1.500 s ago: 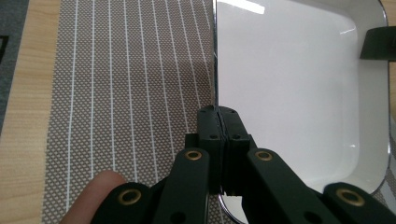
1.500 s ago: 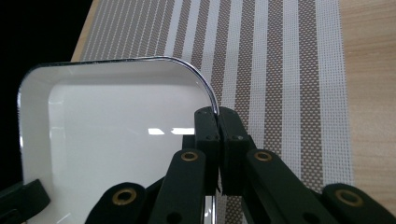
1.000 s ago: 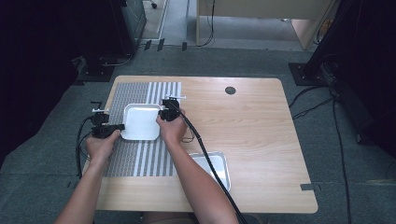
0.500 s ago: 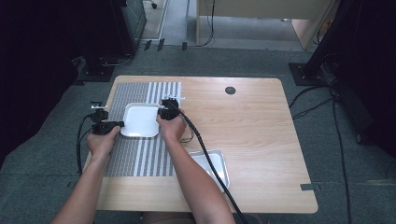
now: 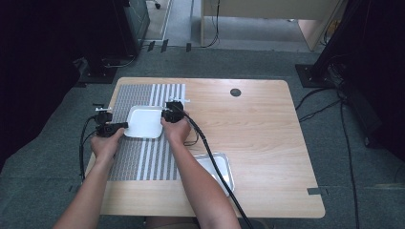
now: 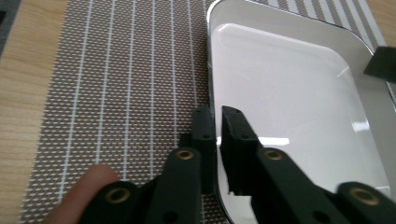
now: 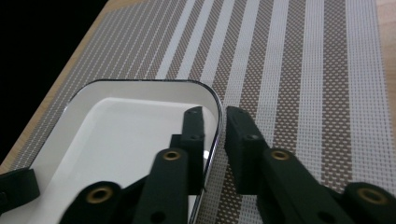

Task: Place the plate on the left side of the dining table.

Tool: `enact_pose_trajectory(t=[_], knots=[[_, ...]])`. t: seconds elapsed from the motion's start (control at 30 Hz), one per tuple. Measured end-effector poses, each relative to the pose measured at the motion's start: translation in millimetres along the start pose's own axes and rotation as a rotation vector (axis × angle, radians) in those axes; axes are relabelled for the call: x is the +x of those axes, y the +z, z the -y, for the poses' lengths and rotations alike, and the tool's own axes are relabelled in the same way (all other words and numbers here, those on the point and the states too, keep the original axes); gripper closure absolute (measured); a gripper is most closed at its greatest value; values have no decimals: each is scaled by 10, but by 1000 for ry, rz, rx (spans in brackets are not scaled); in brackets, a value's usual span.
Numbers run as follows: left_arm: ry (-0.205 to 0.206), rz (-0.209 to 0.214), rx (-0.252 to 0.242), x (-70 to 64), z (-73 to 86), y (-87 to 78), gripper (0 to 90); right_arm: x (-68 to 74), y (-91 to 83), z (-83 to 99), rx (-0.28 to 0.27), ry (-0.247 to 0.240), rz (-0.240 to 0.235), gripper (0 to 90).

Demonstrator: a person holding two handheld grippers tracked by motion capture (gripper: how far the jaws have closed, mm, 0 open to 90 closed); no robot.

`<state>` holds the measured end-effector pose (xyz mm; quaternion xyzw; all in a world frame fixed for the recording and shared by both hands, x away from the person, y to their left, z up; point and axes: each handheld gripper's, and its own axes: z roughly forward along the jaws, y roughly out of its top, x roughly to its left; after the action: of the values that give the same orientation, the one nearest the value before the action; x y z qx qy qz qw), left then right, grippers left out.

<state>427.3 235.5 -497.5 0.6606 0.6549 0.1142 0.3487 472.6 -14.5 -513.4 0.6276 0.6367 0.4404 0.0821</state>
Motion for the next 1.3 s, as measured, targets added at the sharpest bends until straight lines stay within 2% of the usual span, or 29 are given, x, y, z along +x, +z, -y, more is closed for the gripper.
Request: enact_pose_trajectory(t=[0.07,0.2,0.3,0.37,0.53,0.67,0.87,0.93,1.0,1.1,1.2,1.23,1.27,1.3], knots=[[14,-2,-5,-7,11,-16,777,-9,-18,-16,-11,-14,-1,703],[-12,15,-33,8,22,-82,704,-20,-71,-55,-27,-28,-14,651],[1,28,-38,-12,34,-134,695,-6,-139,-87,-48,-31,-40,640],[10,27,-16,-26,47,-135,696,9,-192,-108,-57,-41,-53,636],[-8,21,17,-39,93,-97,703,2,-348,-142,-77,-36,-84,631],[-7,20,20,-49,111,-107,703,-38,-498,-148,-88,-61,-78,613],[-18,14,27,-61,139,-93,690,-119,-613,-139,-85,-52,-76,599],[-23,16,16,-65,143,-108,644,-193,-687,-137,-95,-65,-48,592],[-21,15,3,-81,146,-135,621,-240,-737,-144,-104,-67,-46,593],[-22,-13,-30,-103,152,-190,547,-337,-822,-149,-114,-32,-81,580],[-37,-9,-52,-110,167,-247,475,-403,-896,-149,-133,-51,-116,588],[-41,-7,-58,-121,173,-266,450,-419,-923,-148,-141,-71,-119,562],[-38,-8,-60,-135,179,-287,418,-433,-948,-147,-138,-85,-111,495],[-33,-6,-65,-155,186,-305,391,-449,-971,-145,-123,-93,-97,460]])
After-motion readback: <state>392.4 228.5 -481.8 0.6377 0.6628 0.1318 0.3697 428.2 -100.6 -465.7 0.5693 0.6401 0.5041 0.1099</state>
